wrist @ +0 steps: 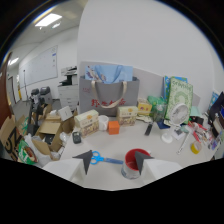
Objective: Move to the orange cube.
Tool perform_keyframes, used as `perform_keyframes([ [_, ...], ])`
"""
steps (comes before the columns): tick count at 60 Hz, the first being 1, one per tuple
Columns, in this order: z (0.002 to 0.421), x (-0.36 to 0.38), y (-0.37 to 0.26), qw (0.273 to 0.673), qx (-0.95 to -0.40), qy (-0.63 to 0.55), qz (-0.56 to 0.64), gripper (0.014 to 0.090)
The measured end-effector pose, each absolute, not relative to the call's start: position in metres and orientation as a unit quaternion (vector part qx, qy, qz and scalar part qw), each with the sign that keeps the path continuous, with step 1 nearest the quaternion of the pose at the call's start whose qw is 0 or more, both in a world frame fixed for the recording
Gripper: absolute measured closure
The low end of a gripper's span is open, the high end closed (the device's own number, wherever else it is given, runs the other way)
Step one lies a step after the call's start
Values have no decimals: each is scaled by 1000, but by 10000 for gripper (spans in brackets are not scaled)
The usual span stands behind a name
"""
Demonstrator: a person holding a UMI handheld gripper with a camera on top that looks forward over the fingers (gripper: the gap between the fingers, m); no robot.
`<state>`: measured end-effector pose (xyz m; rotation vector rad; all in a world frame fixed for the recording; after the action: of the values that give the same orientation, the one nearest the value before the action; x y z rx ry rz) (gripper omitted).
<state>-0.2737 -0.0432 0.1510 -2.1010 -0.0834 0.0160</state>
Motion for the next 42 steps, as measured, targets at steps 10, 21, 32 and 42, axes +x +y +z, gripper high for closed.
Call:
perform_keyframes([
  [10,154,-274,-30,495,-868,-33,9,205],
  [21,153,-268,6,493,-869,-32,8,205],
  [32,137,-263,51,479,-877,-27,8,203],
  [42,117,-259,91,459,-888,-27,9,206],
])
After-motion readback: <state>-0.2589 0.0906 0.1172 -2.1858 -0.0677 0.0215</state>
